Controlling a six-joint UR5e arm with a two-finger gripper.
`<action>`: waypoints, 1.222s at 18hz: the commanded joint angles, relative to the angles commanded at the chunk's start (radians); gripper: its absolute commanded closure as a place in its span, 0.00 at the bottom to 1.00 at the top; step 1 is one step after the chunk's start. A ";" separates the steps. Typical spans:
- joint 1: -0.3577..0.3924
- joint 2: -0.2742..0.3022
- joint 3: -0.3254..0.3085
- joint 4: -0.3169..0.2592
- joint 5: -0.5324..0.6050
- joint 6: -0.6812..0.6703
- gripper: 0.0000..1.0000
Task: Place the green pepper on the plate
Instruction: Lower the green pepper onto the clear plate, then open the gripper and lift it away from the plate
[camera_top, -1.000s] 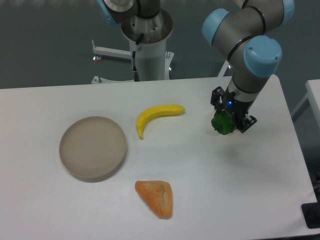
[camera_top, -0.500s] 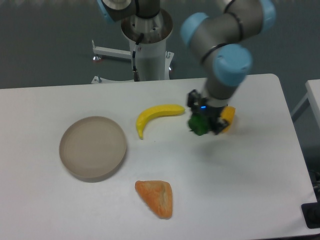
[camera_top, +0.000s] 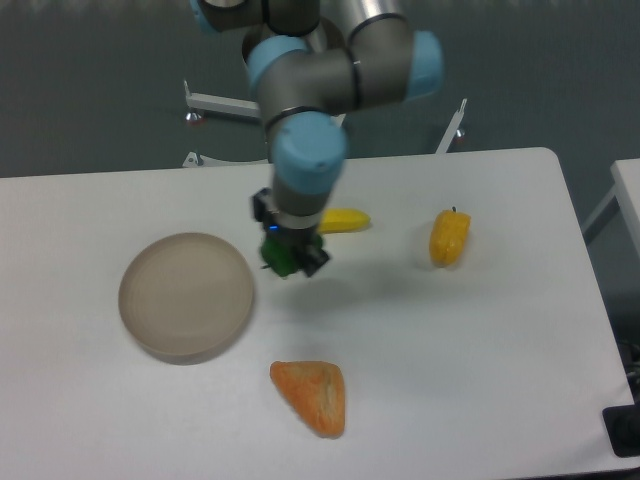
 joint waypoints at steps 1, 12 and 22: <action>-0.019 -0.014 0.000 0.002 -0.023 -0.002 0.58; -0.111 -0.094 -0.008 0.110 -0.008 -0.058 0.00; -0.018 -0.040 0.021 0.106 0.046 -0.045 0.00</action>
